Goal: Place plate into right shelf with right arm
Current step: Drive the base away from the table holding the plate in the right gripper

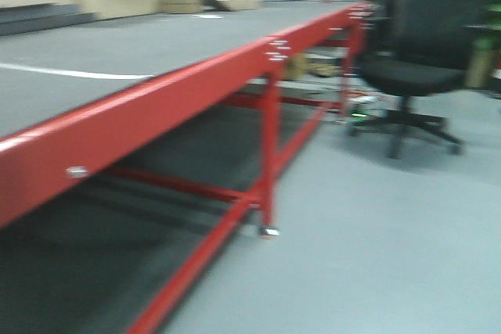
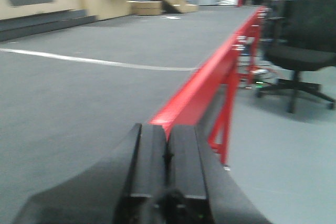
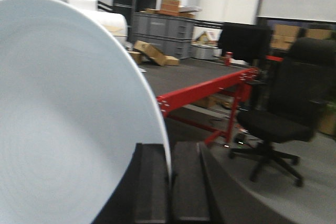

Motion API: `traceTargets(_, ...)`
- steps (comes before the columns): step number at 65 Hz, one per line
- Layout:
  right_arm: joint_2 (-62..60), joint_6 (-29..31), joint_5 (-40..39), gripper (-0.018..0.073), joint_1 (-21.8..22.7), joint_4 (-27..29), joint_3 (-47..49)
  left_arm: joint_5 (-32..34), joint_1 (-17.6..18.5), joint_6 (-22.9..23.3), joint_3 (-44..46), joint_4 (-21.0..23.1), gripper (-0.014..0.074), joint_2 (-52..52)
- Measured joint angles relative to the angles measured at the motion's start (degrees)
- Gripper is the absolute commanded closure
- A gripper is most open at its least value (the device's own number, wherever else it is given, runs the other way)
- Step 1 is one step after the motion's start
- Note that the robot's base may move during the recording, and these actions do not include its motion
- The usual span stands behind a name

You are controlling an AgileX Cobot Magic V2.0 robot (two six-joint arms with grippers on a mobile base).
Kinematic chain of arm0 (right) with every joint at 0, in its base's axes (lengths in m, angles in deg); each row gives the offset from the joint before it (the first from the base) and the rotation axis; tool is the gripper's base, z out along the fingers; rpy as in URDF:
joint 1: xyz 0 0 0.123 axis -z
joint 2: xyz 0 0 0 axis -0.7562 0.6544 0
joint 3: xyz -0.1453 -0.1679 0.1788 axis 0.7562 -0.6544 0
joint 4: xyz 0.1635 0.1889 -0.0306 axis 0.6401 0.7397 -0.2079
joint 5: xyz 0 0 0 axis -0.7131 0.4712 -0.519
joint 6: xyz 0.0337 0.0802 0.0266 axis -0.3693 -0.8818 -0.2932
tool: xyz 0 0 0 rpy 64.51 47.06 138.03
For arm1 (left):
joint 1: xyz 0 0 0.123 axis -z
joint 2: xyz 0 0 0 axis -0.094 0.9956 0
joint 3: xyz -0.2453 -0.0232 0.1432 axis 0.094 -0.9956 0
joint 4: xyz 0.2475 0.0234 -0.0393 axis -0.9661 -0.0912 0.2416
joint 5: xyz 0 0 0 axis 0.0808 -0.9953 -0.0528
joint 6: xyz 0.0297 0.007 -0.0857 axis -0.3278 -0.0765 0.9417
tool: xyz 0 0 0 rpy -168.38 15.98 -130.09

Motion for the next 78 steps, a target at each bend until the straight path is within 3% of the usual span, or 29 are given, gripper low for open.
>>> traceTargets(78, -0.2, 0.0, -0.1, 0.0505, 0.1, 0.0, 0.0, -0.1, 0.0, 0.0, 0.0, 0.0, 0.0643, 0.0)
